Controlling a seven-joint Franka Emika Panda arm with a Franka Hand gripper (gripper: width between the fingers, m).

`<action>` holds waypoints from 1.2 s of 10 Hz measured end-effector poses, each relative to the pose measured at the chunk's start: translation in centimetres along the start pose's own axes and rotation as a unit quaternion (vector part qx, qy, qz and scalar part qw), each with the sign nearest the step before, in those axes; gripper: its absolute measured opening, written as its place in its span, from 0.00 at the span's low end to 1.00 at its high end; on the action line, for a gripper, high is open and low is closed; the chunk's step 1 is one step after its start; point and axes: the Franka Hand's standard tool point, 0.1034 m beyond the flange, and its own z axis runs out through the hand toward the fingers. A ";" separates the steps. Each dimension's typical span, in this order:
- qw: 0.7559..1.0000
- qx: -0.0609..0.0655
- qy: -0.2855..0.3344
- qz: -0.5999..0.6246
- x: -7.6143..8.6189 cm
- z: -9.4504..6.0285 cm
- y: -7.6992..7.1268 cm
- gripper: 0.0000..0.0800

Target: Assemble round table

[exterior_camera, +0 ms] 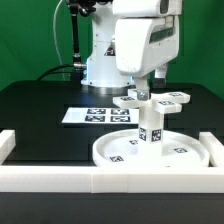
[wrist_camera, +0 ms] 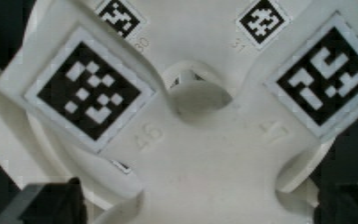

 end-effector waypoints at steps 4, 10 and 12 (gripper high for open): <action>1.000 0.004 -0.003 0.003 -0.2 0.5 -0.2 0.81; 1.000 0.005 -0.003 0.004 -0.4 0.7 -0.1 0.54; 1.000 0.004 -0.003 0.023 -0.4 0.7 -0.1 0.54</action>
Offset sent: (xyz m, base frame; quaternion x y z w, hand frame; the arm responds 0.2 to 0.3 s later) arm 0.0008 0.0013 -0.0017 0.0012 -0.0011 0.0034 1.0000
